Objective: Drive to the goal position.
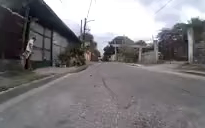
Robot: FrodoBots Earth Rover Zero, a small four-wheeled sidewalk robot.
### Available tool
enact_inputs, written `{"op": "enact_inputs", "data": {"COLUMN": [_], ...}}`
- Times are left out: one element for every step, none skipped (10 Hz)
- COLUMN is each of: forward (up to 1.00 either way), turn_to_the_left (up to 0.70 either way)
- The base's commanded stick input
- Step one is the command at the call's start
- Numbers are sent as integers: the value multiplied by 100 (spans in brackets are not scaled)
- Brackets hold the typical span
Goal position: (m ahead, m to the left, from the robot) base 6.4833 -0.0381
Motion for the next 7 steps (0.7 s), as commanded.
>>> {"op": "enact_inputs", "data": {"forward": [100, 100, 100, 100, 100, 100, 100], "turn_to_the_left": [5, 5, 5, 5, 5, 5, 5]}}
